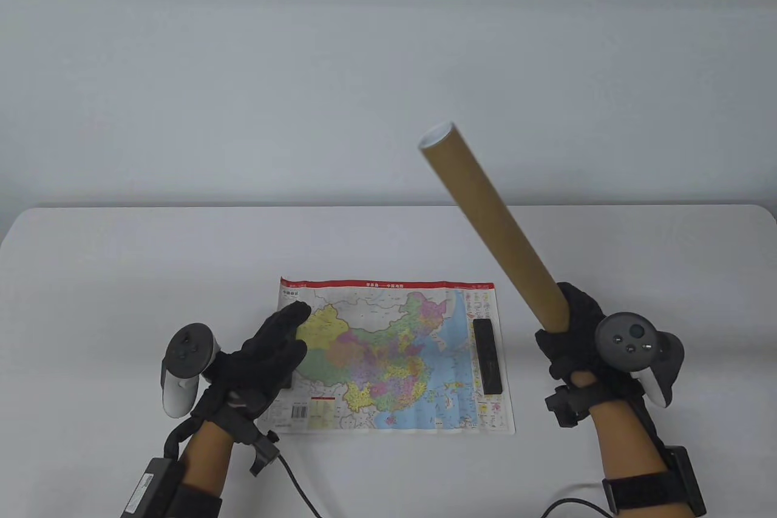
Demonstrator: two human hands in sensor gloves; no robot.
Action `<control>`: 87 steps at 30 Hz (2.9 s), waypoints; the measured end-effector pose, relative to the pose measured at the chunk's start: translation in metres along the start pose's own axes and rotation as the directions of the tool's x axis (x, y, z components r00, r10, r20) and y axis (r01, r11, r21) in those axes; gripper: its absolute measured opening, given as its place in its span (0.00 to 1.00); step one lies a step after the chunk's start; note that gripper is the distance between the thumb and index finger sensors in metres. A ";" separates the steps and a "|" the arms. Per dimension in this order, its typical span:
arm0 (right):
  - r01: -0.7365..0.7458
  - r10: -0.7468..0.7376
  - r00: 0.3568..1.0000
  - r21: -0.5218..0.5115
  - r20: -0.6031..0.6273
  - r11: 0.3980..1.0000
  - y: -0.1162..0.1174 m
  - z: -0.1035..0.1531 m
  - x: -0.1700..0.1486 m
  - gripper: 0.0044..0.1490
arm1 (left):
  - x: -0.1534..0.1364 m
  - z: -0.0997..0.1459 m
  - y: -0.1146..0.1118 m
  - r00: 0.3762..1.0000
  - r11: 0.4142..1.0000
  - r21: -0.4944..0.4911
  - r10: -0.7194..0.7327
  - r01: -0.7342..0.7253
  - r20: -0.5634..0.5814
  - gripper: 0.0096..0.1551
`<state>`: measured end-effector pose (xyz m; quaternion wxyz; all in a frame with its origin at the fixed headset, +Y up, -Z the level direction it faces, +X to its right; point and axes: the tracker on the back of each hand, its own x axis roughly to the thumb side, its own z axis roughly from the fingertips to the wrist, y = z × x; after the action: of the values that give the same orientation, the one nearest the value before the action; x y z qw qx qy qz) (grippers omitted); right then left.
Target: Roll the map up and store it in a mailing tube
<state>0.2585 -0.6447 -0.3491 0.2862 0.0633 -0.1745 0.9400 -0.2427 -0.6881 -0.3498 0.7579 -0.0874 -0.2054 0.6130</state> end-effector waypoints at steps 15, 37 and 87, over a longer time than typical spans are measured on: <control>-0.328 0.289 0.919 0.114 0.270 0.938 0.045 0.022 0.017 0.49 | 0.001 0.011 0.013 0.985 0.983 0.072 0.163 -0.166 0.057 0.31; -0.399 0.289 0.891 0.299 0.351 0.867 0.062 0.022 0.025 0.51 | 0.021 0.019 0.007 0.879 0.795 0.389 -0.467 0.464 -0.095 0.20; -0.286 0.239 0.952 0.275 0.192 0.918 0.047 0.017 0.007 0.53 | -0.076 0.062 0.158 0.193 0.447 -0.004 -0.394 0.895 -0.898 0.30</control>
<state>0.2266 -0.6835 -0.3452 0.1301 0.1546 -0.0586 0.9776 -0.4223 -0.7322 -0.3706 0.9373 -0.0379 0.3247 0.1207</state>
